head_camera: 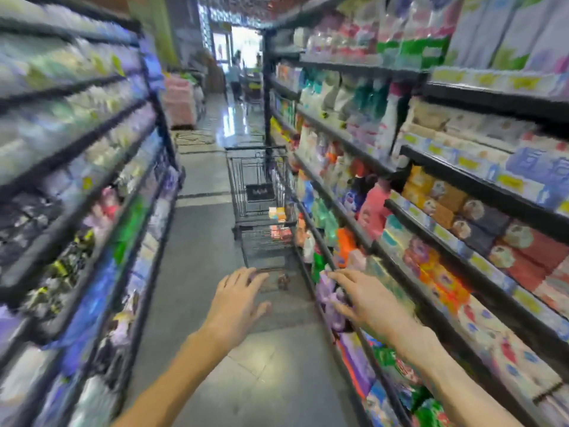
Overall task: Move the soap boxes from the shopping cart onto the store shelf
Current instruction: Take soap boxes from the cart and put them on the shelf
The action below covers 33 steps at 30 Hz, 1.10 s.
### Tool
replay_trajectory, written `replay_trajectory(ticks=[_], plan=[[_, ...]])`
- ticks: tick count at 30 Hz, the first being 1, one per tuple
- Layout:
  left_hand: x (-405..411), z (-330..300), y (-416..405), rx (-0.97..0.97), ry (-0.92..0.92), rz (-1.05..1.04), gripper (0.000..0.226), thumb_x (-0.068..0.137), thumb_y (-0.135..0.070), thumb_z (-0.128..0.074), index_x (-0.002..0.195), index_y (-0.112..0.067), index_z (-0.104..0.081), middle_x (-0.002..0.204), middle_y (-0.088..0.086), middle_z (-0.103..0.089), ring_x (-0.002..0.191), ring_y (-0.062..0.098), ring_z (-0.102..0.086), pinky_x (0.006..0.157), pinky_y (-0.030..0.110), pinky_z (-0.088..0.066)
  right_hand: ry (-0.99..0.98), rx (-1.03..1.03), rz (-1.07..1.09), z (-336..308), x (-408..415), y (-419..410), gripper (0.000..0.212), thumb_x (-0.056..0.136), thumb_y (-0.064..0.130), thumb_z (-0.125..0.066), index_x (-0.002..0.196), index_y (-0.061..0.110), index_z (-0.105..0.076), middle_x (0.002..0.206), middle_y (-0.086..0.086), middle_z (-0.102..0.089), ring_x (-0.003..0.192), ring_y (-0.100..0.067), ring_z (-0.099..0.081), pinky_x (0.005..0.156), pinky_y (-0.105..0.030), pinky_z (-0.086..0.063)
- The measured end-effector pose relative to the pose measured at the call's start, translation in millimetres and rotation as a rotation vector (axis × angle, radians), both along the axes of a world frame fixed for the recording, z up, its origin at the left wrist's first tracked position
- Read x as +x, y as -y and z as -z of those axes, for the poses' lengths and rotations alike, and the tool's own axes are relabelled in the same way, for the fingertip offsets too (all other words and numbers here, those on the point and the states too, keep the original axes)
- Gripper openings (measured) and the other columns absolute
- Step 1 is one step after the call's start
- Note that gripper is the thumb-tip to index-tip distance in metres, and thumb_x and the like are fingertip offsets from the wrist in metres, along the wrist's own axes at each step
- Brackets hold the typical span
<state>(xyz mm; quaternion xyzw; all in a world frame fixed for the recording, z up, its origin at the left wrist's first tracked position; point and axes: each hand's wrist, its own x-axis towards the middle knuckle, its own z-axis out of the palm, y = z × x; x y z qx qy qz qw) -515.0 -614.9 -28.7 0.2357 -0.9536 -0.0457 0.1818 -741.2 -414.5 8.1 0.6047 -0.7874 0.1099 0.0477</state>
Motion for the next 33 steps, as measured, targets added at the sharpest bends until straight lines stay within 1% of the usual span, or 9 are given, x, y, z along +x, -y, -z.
replay_trajectory(ticks=[2, 5, 9, 12, 15, 20, 23, 28, 33], plan=[[28.9, 3.9, 38.5, 0.02, 0.01, -0.074, 0.061, 0.09, -0.061, -0.042, 0.139, -0.025, -0.05, 0.138, 0.005, -0.051, 0.129, 0.028, -0.048, 0.105, 0.045, -0.042, 0.004, 0.012, -0.045, 1.6, 14.2, 50.9, 0.059, 0.082, 0.054, -0.055, 0.131, 0.019, -0.057, 0.127, -0.007, -0.063, 0.111, -0.029, -0.063, 0.087, -0.044, -0.056], [66.3, 7.5, 101.8, 0.054, 0.036, -0.142, 0.074, 0.088, -0.069, -0.028, 0.142, -0.024, -0.047, 0.143, 0.007, -0.048, 0.133, 0.03, -0.044, 0.108, 0.047, -0.039, -0.003, 0.015, -0.096, 0.4, 37.4, 129.1, 0.06, 0.079, 0.048, -0.065, 0.129, 0.016, -0.06, 0.126, -0.009, -0.065, 0.108, -0.028, -0.066, 0.084, -0.04, -0.057], [102.8, 7.4, 186.5, 0.061, 0.046, -0.184, 0.077, 0.09, -0.072, -0.024, 0.144, -0.021, -0.045, 0.144, 0.009, -0.047, 0.135, 0.03, -0.042, 0.109, 0.049, -0.038, 0.005, 0.013, -0.148, -2.6, 64.7, 228.3, 0.065, 0.084, 0.055, -0.053, 0.137, 0.018, -0.053, 0.134, -0.008, -0.058, 0.118, -0.029, -0.059, 0.093, -0.042, -0.053], [118.4, 1.1, 236.7, 0.06, 0.046, -0.203, 0.074, 0.09, -0.068, -0.03, 0.143, -0.02, -0.047, 0.142, 0.01, -0.048, 0.133, 0.03, -0.044, 0.108, 0.046, -0.039, -0.005, 0.019, -0.173, -6.1, 85.3, 289.6, 0.063, 0.087, 0.049, -0.062, 0.14, 0.017, -0.05, 0.136, -0.007, -0.056, 0.119, -0.03, -0.057, 0.096, -0.04, -0.049], [121.9, -6.1, 281.3, 0.056, 0.059, -0.234, 0.074, 0.089, -0.067, -0.028, 0.144, -0.021, -0.044, 0.145, 0.008, -0.046, 0.135, 0.028, -0.041, 0.109, 0.044, -0.038, 0.029, 0.017, -0.18, -7.0, 94.0, 348.2, 0.062, 0.09, 0.048, -0.061, 0.143, 0.02, -0.046, 0.141, -0.003, -0.051, 0.125, -0.026, -0.052, 0.102, -0.04, -0.045], [104.2, -2.3, 369.0, 0.037, 0.088, -0.258, 0.077, 0.087, -0.067, -0.023, 0.147, -0.022, -0.04, 0.147, 0.008, -0.043, 0.138, 0.027, -0.037, 0.111, 0.045, -0.034, 0.025, 0.064, -0.213, 7.4, 72.7, 448.5, 0.066, 0.089, 0.059, -0.046, 0.144, 0.023, -0.041, 0.142, -0.001, -0.049, 0.124, -0.025, -0.052, 0.1, -0.041, -0.047], [81.5, 7.9, 429.7, 0.031, 0.122, -0.269, 0.08, 0.086, -0.069, -0.019, 0.148, -0.022, -0.038, 0.149, 0.008, -0.041, 0.139, 0.028, -0.035, 0.112, 0.044, -0.032, 0.02, 0.069, -0.214, 12.2, 48.1, 506.5, 0.064, 0.093, 0.054, -0.052, 0.148, 0.025, -0.036, 0.147, 0.0, -0.044, 0.129, -0.023, -0.046, 0.103, -0.041, -0.043], [35.0, 18.0, 534.2, 0.075, 0.155, -0.308, 0.078, 0.086, -0.069, -0.027, 0.146, -0.022, -0.043, 0.146, 0.008, -0.045, 0.137, 0.03, -0.039, 0.107, 0.048, -0.038, 0.029, 0.103, -0.21, 18.4, -10.0, 611.8, 0.065, 0.094, 0.055, -0.051, 0.149, 0.027, -0.033, 0.15, 0.004, -0.041, 0.13, -0.02, -0.047, 0.102, -0.036, -0.041], [-14.4, 6.5, 640.0, 0.036, 0.189, -0.325, 0.072, 0.089, -0.066, -0.033, 0.142, -0.019, -0.048, 0.139, 0.009, -0.051, 0.129, 0.031, -0.048, 0.102, 0.046, -0.044, 0.05, 0.104, -0.22, 12.9, -70.6, 717.6, 0.063, 0.094, 0.053, -0.051, 0.149, 0.027, -0.033, 0.149, 0.004, -0.041, 0.131, -0.02, -0.045, 0.104, -0.035, -0.041]])
